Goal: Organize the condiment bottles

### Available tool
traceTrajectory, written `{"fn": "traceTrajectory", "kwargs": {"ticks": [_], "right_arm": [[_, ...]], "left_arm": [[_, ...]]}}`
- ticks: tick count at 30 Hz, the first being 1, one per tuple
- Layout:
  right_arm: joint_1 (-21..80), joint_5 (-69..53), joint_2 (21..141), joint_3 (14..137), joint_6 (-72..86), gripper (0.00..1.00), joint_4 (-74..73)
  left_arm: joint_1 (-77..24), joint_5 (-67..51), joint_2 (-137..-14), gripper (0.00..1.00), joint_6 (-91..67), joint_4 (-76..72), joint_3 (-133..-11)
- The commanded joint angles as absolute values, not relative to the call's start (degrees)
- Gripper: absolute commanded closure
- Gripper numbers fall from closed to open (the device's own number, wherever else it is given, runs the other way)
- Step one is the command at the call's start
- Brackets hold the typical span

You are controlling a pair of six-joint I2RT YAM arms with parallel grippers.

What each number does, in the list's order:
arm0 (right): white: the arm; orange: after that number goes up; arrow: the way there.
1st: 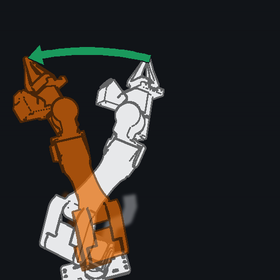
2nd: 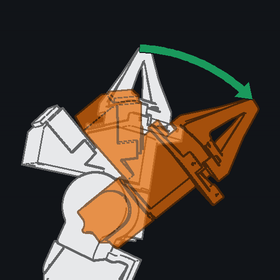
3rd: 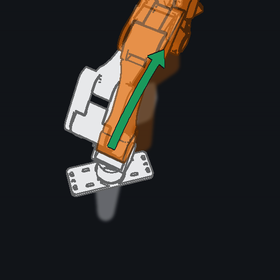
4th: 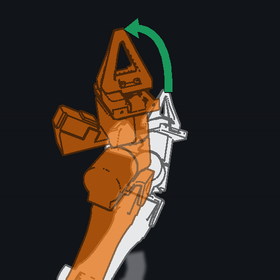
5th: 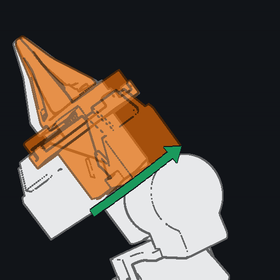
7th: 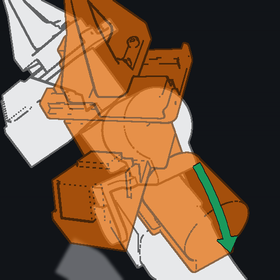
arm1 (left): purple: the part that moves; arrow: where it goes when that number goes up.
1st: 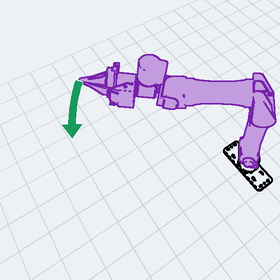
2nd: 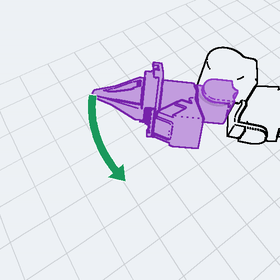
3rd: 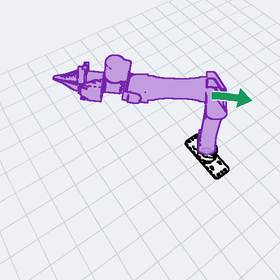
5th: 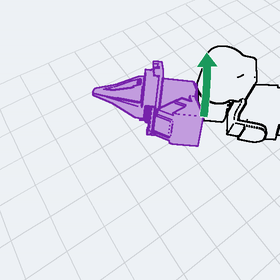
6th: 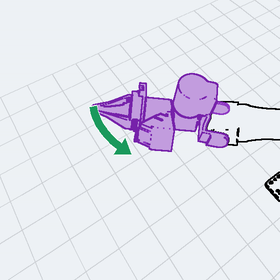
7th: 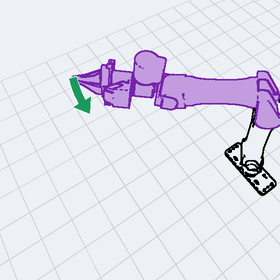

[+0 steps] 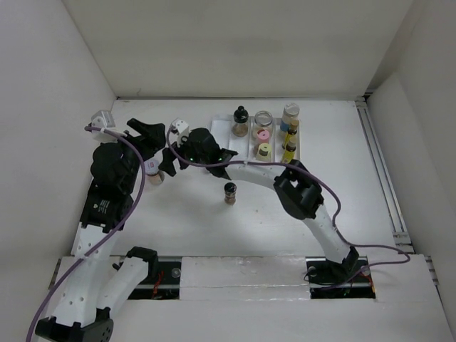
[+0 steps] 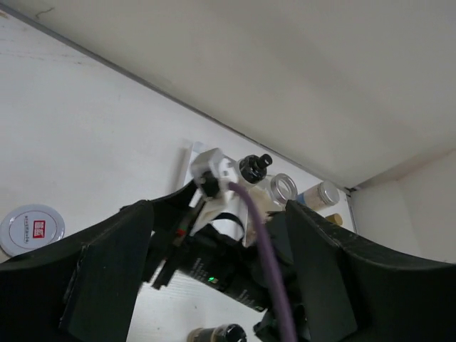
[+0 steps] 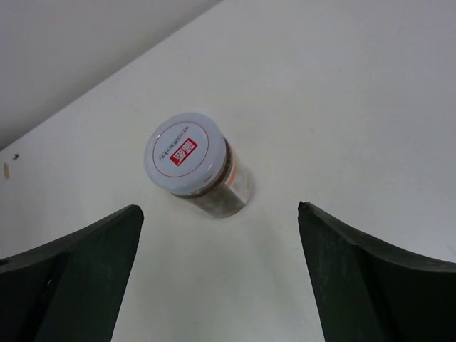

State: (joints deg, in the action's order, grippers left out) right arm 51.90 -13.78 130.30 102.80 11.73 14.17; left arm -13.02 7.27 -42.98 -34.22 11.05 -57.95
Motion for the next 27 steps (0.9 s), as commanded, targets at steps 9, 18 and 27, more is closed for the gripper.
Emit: {"fn": "traceTrajectory", "kwargs": {"ticks": [9,18,27], "right_arm": [[57.2,-12.0,141.5,124.2,7.9,0.00,3.3],[58.9,-5.4,152.0,136.7,9.0,0.00,1.4],[59.4,5.5,144.6,123.8,12.4,0.45,16.1]], "left_arm": [[-12.7,9.0,-40.9,0.29,-34.1,11.0,-61.0],[-12.7,9.6,-40.2,0.30,-34.6,11.5,-61.2],[-12.7,9.6,-40.7,0.30,-34.6,11.5,-61.2]]}}
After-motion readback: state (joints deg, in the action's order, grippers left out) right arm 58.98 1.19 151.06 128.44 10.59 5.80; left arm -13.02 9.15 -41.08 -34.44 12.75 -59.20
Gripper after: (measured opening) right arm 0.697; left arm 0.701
